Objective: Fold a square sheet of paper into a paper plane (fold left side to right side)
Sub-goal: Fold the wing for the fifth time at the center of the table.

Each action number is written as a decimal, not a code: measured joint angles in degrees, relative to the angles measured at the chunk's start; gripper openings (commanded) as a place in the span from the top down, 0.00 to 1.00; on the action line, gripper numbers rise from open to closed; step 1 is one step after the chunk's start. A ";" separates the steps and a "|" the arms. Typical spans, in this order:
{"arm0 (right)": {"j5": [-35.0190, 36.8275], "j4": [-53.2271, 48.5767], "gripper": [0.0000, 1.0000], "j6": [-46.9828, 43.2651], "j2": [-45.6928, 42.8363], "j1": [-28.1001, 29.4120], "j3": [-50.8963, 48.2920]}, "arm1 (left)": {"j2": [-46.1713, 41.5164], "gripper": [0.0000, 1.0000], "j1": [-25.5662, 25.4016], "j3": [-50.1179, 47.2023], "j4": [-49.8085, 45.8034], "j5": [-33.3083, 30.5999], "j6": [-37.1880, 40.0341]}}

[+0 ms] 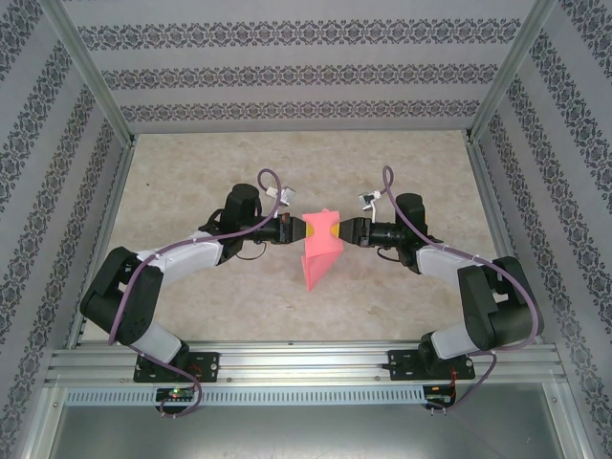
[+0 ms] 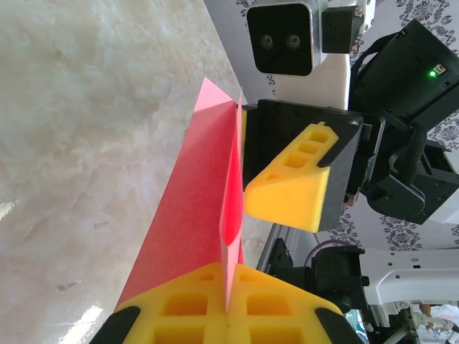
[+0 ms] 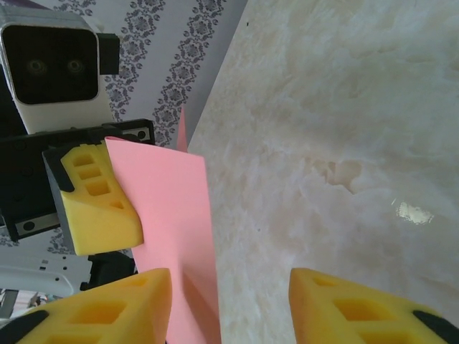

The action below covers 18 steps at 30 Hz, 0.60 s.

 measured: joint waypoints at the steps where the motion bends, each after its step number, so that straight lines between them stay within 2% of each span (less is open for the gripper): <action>1: -0.11 0.00 0.68 -0.09 0.02 0.00 0.02 | 0.00 1.00 0.09 0.00 0.00 -0.02 0.02; 4: -0.37 0.00 0.80 -0.17 0.24 0.09 0.13 | 0.20 1.00 0.68 0.00 0.00 -0.09 0.09; 9: -0.63 -0.52 0.95 -0.37 1.62 0.09 0.15 | 2.03 0.99 1.07 -0.39 0.04 -0.39 0.07; 11: -0.61 -0.94 1.00 -0.52 2.45 0.11 0.15 | 3.32 0.82 1.07 -0.63 0.04 -0.70 0.11; 13: -0.37 -1.53 1.00 -0.66 3.17 0.39 0.15 | 4.35 0.62 1.11 -0.63 -0.20 -1.38 0.15; 14: -0.04 -1.84 1.00 -0.81 3.48 0.61 0.15 | 4.57 0.56 1.20 -0.61 -1.07 -1.95 0.42; 18: 1.57 -5.09 1.00 -1.70 4.68 1.27 0.90 | 4.52 0.43 1.84 1.66 -9.44 -6.86 3.19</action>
